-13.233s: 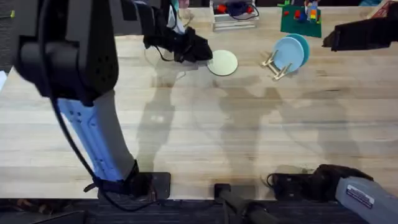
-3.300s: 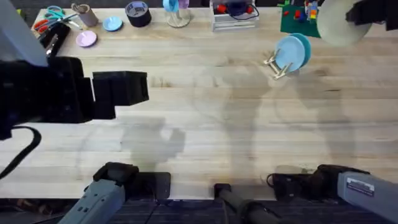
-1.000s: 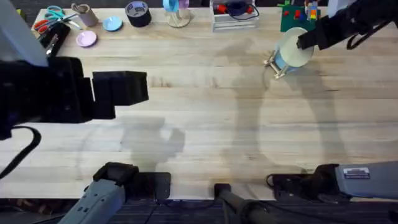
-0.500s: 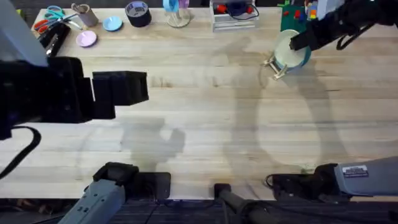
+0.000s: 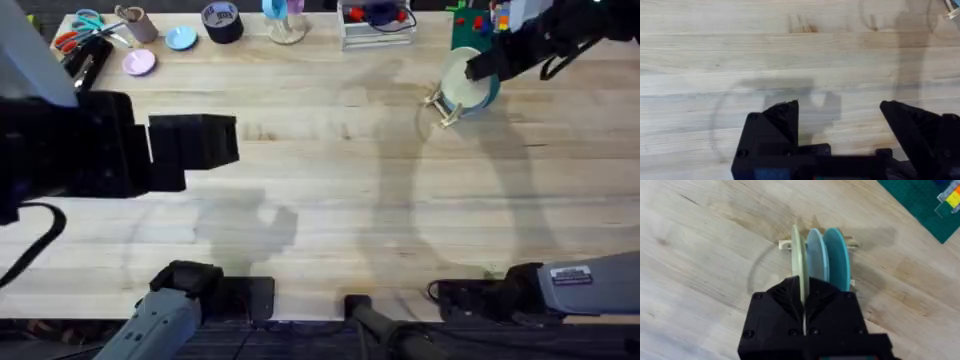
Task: Pick up the plates from the table one by one and place each into a slot on the dish rack.
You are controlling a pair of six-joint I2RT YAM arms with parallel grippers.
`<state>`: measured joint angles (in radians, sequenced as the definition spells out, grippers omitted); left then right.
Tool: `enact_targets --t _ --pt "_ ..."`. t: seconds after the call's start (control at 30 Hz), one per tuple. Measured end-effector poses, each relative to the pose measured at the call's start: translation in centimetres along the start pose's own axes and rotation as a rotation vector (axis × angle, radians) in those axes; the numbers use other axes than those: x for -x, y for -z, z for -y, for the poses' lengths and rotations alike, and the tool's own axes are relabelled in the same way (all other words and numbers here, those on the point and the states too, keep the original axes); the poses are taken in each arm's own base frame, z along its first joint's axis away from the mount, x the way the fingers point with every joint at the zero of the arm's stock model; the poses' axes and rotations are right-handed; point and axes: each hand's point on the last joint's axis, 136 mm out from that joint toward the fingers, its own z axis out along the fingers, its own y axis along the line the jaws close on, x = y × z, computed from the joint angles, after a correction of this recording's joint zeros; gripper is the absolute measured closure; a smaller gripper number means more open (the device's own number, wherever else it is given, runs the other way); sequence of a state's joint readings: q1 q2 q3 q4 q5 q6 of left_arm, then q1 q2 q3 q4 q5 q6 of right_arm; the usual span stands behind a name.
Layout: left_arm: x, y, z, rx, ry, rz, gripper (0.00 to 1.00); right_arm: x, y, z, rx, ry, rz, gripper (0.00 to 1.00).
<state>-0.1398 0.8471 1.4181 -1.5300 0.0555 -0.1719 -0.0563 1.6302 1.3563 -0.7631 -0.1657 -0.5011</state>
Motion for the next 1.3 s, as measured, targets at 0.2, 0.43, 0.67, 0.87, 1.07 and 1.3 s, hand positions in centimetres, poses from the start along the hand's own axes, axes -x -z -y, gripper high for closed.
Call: enact_targets --t 0.2,0.43,0.67,0.87,1.07,1.3 --pt "0.0 0.0 0.0 0.0 0.0 0.0 0.007 0.0 0.0 0.0 0.0 -0.003 0.0 0.918" --pt "0.0 0.0 0.0 0.0 0.0 0.0 0.006 0.1 0.0 -0.1 0.003 -0.003 0.003 0.875" --pt "0.0 0.0 0.0 0.0 0.0 0.0 0.007 0.1 0.0 -0.1 0.006 -0.003 0.005 0.874" --pt "0.0 0.0 0.0 0.0 0.0 0.0 0.008 0.1 0.0 -0.1 0.006 -0.004 0.005 0.841" --pt "0.0 0.0 0.0 0.0 0.0 0.0 0.008 0.5 1.2 -0.2 -0.01 0.0 0.033 0.763" --pt "0.0 0.0 0.0 0.0 0.0 0.0 0.008 1.8 5.9 -0.5 -0.067 0.014 0.139 0.608"
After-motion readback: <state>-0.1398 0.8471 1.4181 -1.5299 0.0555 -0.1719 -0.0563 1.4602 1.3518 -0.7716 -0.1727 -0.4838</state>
